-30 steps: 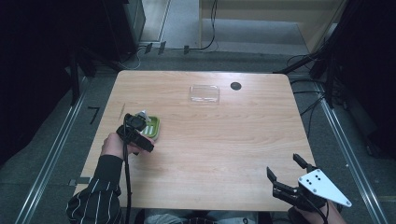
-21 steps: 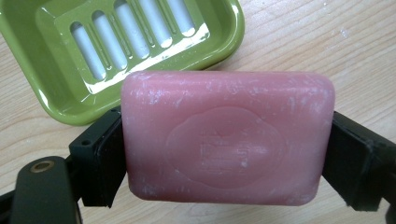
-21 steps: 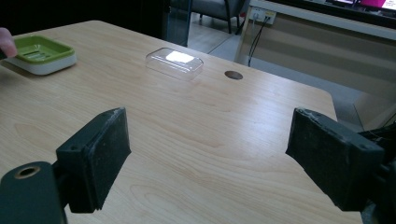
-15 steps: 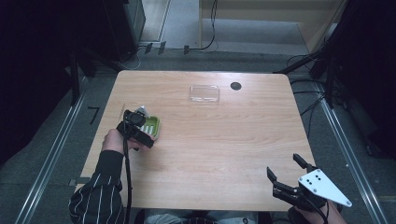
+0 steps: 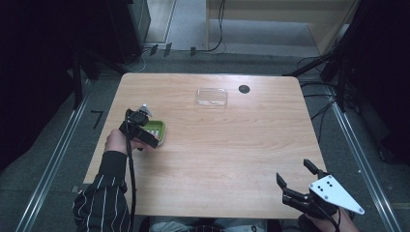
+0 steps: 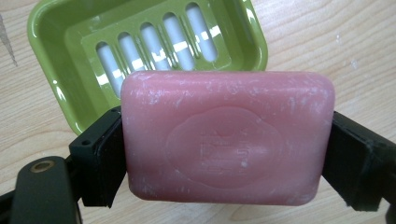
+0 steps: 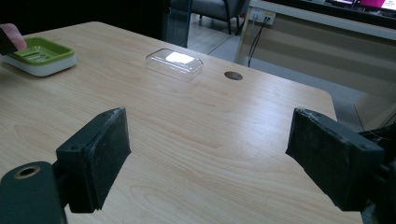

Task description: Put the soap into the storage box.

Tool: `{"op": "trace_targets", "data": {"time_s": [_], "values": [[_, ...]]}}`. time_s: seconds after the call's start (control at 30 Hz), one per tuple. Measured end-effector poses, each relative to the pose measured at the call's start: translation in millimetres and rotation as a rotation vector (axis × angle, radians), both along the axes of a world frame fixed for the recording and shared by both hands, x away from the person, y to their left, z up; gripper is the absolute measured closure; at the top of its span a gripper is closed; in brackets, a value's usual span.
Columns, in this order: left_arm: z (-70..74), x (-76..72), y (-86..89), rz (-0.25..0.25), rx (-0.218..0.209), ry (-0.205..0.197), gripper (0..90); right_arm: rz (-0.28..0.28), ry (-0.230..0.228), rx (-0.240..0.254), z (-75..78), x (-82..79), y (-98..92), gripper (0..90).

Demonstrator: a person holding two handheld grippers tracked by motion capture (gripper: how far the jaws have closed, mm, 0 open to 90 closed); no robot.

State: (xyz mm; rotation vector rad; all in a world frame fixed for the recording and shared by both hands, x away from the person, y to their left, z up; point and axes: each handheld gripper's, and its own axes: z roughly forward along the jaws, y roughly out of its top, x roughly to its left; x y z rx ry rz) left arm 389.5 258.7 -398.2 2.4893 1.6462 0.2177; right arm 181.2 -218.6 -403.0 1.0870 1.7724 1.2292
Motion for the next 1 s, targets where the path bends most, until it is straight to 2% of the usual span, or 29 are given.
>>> {"op": "trace_targets", "data": {"time_s": [0.43,1.0], "values": [[6.0,10.5,8.4,0.028,-0.01,-0.021,13.6,0.001,-0.002,-0.001,0.0,0.0,0.1,13.6],[1.9,22.6,14.9,0.056,-0.02,-0.012,13.6,-0.001,-0.003,-0.001,0.0,-0.1,0.1,13.5]]}}
